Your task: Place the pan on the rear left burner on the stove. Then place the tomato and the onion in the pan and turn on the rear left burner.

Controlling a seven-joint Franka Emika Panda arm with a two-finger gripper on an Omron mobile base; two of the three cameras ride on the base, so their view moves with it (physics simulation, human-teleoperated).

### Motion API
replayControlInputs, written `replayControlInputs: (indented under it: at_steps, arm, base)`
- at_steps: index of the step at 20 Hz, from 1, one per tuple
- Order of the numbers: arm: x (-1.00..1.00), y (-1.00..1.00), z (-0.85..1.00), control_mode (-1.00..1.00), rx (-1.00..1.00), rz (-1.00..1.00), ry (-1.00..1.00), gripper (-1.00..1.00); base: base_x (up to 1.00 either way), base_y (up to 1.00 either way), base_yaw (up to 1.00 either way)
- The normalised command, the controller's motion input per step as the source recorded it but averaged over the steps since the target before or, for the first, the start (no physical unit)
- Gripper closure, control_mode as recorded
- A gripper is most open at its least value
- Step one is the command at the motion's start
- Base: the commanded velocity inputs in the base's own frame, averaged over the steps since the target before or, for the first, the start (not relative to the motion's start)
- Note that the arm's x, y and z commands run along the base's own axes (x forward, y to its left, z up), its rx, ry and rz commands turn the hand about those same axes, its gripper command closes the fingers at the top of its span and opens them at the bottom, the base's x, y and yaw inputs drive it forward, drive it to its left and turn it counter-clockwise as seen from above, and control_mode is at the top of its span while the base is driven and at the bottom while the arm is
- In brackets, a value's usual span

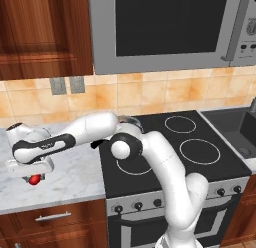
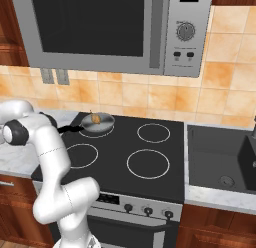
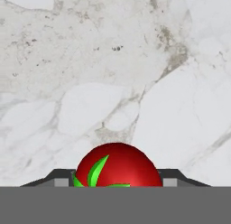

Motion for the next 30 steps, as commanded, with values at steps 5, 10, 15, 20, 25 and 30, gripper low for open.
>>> replayControlInputs:
  at_steps: [5, 10, 15, 20, 25, 30]
  arm:
    - [-0.06, 0.00, 0.07, -1.00, 0.00, 0.00, -0.02, 1.00]
    - [0.00, -0.22, 0.36, -1.00, 0.00, 0.00, -0.07, 1.00]
    - [0.00, -0.69, 0.28, -1.00, 0.00, 0.00, -0.04, 1.00]
    - [0.00, -0.85, 0.19, -1.00, 0.03, 0.00, 0.00, 1.00]
    - [-0.03, -0.87, 0.26, -1.00, 0.13, 0.02, 0.00, 1.00]
    - [-0.09, -0.74, 0.29, -1.00, 0.17, 0.04, 0.00, 1.00]
  base:
    - [0.00, 0.00, 0.00]
    - [0.00, 0.00, 0.00]
    - [0.00, 0.00, 0.00]
    - [0.00, 0.00, 0.00]
    - [0.00, 0.00, 0.00]
    - [0.00, 0.00, 0.00]
